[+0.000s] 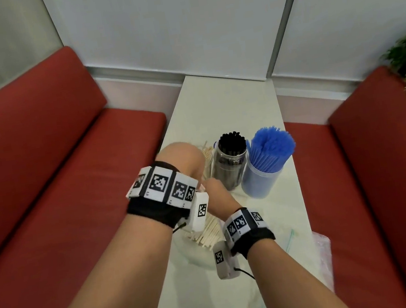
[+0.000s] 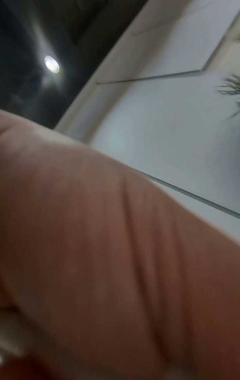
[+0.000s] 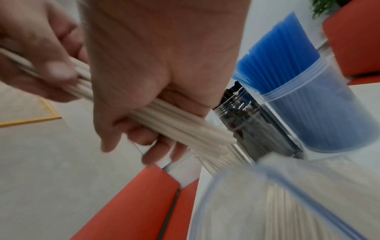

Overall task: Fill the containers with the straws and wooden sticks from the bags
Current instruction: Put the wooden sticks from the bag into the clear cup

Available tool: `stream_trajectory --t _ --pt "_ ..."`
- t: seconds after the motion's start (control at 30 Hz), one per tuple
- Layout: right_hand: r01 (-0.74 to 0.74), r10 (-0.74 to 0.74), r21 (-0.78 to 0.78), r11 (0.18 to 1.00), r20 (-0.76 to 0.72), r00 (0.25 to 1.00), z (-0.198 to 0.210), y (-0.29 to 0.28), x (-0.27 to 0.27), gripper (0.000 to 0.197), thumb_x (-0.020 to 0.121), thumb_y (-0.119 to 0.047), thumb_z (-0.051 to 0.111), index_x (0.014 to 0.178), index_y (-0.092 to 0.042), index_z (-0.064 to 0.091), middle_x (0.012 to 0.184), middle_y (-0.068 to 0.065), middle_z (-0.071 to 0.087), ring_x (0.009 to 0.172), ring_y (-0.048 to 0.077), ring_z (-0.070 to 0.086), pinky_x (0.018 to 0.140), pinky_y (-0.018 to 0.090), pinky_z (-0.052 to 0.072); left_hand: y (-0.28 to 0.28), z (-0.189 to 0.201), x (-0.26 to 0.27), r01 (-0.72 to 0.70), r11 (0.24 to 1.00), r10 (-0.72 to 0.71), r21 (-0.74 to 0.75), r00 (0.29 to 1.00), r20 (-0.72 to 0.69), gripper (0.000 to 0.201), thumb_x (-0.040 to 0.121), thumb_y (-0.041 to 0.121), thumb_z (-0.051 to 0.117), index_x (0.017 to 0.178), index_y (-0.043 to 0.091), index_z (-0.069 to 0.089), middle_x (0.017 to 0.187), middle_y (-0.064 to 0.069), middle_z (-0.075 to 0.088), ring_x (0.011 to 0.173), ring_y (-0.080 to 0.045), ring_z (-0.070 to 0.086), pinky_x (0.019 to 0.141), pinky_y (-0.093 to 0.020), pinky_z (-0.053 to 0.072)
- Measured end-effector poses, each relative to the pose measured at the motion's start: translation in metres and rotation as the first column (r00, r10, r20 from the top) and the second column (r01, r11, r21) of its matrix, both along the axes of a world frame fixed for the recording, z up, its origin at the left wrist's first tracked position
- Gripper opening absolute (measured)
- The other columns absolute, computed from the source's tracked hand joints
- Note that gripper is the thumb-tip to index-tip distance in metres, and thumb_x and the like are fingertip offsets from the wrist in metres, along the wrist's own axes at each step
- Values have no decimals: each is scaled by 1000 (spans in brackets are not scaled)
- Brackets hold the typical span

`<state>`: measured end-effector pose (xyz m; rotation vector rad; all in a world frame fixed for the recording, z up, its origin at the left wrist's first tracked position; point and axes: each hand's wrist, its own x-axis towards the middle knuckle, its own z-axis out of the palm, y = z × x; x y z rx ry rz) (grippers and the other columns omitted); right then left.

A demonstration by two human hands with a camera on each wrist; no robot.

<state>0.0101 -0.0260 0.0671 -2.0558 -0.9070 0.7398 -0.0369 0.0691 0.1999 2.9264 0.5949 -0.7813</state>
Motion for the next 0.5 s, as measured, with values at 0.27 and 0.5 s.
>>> stream_trajectory --t 0.27,0.5 --pt "228 -164 276 934 -237 958 44 -3 -9 29 91 -22 72 77 2 60 68 21 62 57 31 58 54 41 43 -7 32 14 149 978 -10 -149 740 672 51 94 58 44 72 23 72 67 8 68 65 -9 64 63 -28 48" --pt "342 -235 314 886 -334 913 64 -12 -3 32 95 -21 69 71 -14 49 49 -3 40 39 13 36 42 25 34 0 18 16 385 667 608 -637 212 765 45 99 51 44 88 20 74 86 11 74 85 -1 69 76 -16 50"
